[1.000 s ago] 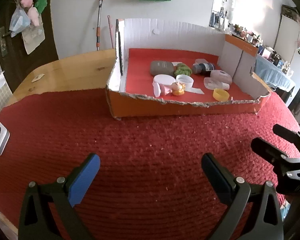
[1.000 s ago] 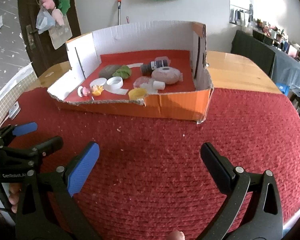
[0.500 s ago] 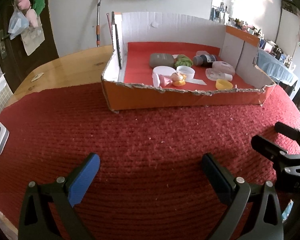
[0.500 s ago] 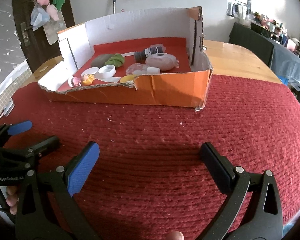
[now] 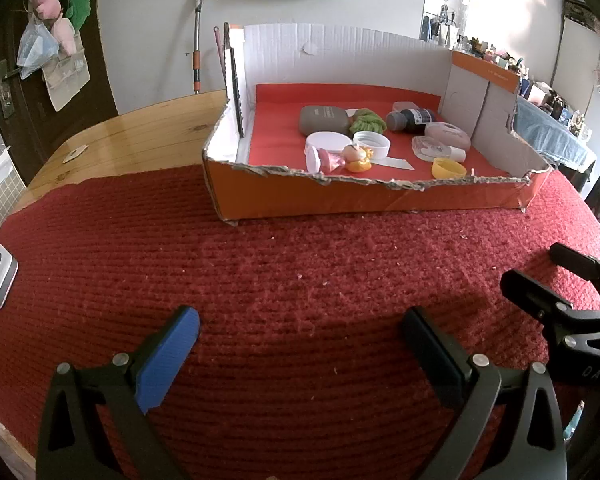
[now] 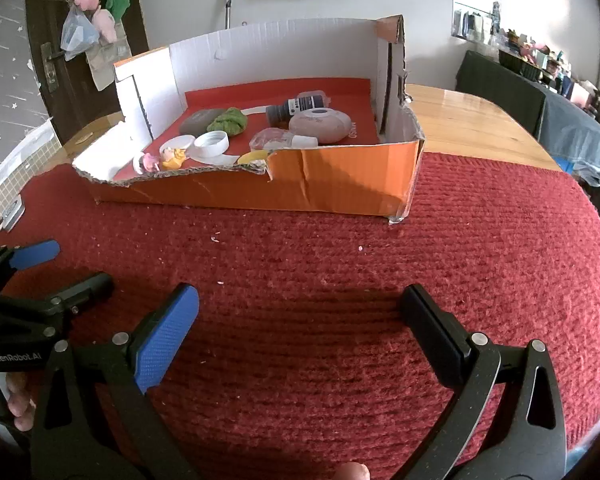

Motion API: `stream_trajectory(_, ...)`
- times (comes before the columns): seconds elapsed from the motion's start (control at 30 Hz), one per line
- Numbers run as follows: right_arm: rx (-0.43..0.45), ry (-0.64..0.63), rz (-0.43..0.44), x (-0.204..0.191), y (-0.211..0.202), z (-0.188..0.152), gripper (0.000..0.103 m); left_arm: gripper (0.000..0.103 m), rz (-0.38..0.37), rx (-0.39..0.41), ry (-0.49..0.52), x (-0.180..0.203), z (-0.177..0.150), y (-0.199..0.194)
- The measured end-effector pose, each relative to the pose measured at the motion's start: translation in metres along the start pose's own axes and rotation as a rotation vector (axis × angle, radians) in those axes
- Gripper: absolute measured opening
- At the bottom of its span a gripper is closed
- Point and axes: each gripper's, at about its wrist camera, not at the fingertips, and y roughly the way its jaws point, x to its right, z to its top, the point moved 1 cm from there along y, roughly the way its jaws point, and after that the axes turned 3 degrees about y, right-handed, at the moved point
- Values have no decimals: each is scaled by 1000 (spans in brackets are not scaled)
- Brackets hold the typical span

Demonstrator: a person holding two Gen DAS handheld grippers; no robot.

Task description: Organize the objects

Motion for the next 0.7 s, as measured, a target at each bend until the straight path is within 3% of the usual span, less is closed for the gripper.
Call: stream_trajectory(0.7,-2,-6,-4,0,1,0,103,103,1,1,3,0,0,-1)
